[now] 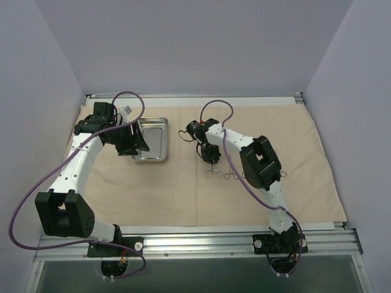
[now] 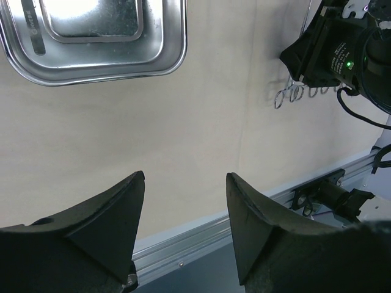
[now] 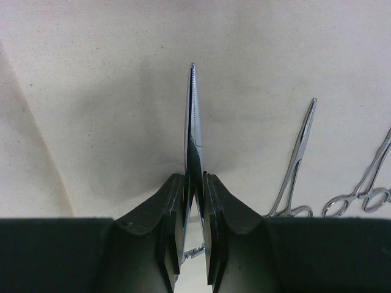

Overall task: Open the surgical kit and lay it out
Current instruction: Place the medical item in the surgical kit, then pick up the medical item from the container, then place the medical item in the surgical kit.

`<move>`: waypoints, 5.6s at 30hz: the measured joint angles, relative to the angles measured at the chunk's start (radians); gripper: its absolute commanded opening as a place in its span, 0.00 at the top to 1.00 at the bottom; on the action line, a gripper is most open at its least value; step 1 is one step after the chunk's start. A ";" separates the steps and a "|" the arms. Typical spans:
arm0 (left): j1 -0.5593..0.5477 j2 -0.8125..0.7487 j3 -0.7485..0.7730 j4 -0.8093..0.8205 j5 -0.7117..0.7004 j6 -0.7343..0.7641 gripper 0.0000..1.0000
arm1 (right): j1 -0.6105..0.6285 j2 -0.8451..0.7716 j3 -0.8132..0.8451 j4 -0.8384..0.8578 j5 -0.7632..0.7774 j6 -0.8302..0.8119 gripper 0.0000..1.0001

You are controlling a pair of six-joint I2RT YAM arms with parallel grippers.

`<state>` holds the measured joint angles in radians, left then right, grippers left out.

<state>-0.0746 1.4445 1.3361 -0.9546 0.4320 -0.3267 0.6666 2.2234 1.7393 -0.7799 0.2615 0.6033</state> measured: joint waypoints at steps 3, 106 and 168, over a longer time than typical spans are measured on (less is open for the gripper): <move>0.000 0.004 0.007 0.000 0.001 0.002 0.35 | 0.000 0.000 0.000 0.002 -0.001 -0.003 0.77; -0.087 0.850 0.747 -0.204 -0.272 0.060 0.98 | -0.304 -0.277 0.001 0.195 -0.566 -0.245 0.50; -0.237 0.290 0.086 0.396 0.236 -0.480 0.45 | -0.004 -0.381 -0.160 0.425 -0.764 -0.128 1.00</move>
<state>-0.3111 1.7348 1.4223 -0.5587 0.6682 -0.8070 0.6628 1.8420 1.5795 -0.3550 -0.5030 0.4751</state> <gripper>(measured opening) 0.464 0.027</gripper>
